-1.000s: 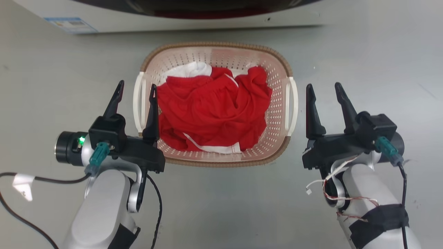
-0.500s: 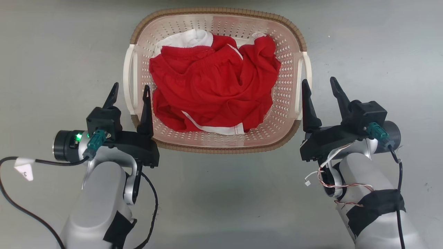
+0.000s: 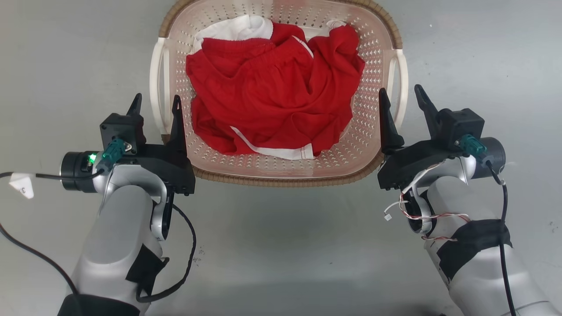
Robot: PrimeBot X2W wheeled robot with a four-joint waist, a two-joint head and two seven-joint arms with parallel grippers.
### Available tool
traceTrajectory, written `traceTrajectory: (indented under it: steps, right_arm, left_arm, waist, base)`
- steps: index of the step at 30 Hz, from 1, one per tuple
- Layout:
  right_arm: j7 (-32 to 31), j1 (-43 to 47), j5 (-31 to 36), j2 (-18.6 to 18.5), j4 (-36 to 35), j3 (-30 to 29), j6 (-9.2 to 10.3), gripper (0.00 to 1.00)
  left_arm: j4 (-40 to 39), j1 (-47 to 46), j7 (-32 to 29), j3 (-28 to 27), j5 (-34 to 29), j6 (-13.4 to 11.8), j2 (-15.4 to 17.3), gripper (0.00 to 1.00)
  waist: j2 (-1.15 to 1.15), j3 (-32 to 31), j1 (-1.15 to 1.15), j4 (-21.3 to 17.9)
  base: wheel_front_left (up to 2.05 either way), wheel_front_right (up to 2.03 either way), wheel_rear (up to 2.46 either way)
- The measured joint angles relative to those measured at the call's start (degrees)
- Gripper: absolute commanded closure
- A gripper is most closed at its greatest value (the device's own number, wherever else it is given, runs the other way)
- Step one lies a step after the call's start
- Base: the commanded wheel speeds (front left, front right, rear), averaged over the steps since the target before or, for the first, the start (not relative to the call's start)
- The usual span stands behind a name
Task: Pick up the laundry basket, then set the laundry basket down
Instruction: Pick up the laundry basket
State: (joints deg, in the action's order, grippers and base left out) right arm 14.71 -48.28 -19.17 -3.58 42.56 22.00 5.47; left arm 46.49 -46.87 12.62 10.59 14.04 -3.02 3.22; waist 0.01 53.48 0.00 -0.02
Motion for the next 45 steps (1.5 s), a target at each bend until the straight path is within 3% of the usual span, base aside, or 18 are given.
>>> traceTrajectory:
  steps: [27, 32, 34, 35, 39, 40, 41, 42, 43, 45]
  right_arm:
    - [-0.92, -7.39, -10.13, -0.12, 10.03, 9.34, 0.66, 0.01]
    - [-1.97, -8.92, -11.32, -0.19, 11.67, 10.47, 1.11, 0.15]
    - [-2.24, -9.38, -11.92, -0.21, 12.06, 11.04, 1.15, 0.21]
    - [-2.48, -9.67, -12.33, -0.23, 12.25, 11.35, 1.15, 0.26]
    - [-3.11, -10.44, -13.28, -0.37, 13.08, 12.52, 1.21, 0.51]
    - [-3.15, -10.59, -13.51, -0.46, 13.25, 12.90, 1.43, 0.54]
    - [-3.54, -10.77, -13.77, -0.51, 13.38, 13.26, 1.58, 0.61]
    - [-3.60, -10.93, -14.04, -0.51, 13.52, 13.57, 1.60, 0.69]
    - [-3.65, -11.06, -14.24, -0.55, 13.70, 13.80, 1.68, 0.83]
    - [-4.05, -11.32, -14.69, -0.53, 13.93, 14.27, 1.90, 1.00]
  left_arm:
    - [12.60, -8.98, -1.96, 1.59, 0.54, 1.52, -1.25, 0.00]
    - [14.17, -10.68, -2.40, 2.81, 0.44, 1.62, -1.53, 0.27]
    - [14.72, -11.16, -2.45, 3.32, 0.43, 1.68, -1.66, 0.43]
    - [15.03, -11.46, -2.50, 3.59, 0.38, 2.05, -1.65, 0.50]
    - [16.19, -12.30, -2.96, 4.53, 0.24, 2.08, -1.66, 0.60]
    - [16.40, -12.45, -2.99, 4.71, 0.23, 2.09, -1.66, 0.69]
    - [16.66, -12.61, -3.09, 4.94, 0.13, 2.10, -1.66, 0.79]
    - [16.88, -12.73, -3.18, 5.09, 0.08, 2.11, -1.67, 0.96]
    - [17.13, -12.90, -3.25, 5.20, 0.08, 2.53, -1.64, 1.00]
    - [17.57, -13.05, -3.44, 5.41, 0.08, 2.56, -1.66, 1.00]
  waist:
    - [-0.01, 3.06, -0.01, 2.03]
    - [-0.01, 2.96, -0.01, 2.21]
    - [-0.01, 2.91, -0.01, 2.26]
    - [-0.01, 2.89, -0.01, 2.27]
    - [-0.01, 2.82, -0.01, 2.29]
    - [-0.01, 2.81, -0.01, 2.28]
    - [-0.01, 2.80, -0.01, 2.27]
    - [-0.01, 2.79, -0.01, 2.26]
    - [-0.01, 2.78, -0.01, 2.25]
    - [-0.01, 2.75, -0.01, 2.22]
  base:
    - [0.00, 0.00, 0.00]
    - [0.00, 0.00, 0.00]
    - [0.00, 0.00, 0.00]
    - [0.00, 0.00, 0.00]
    - [0.00, 0.00, 0.00]
    - [0.00, 0.00, 0.00]
    - [0.00, 0.00, 0.00]
    - [0.00, 0.00, 0.00]
    - [0.00, 0.00, 0.00]
    - [0.00, 0.00, 0.00]
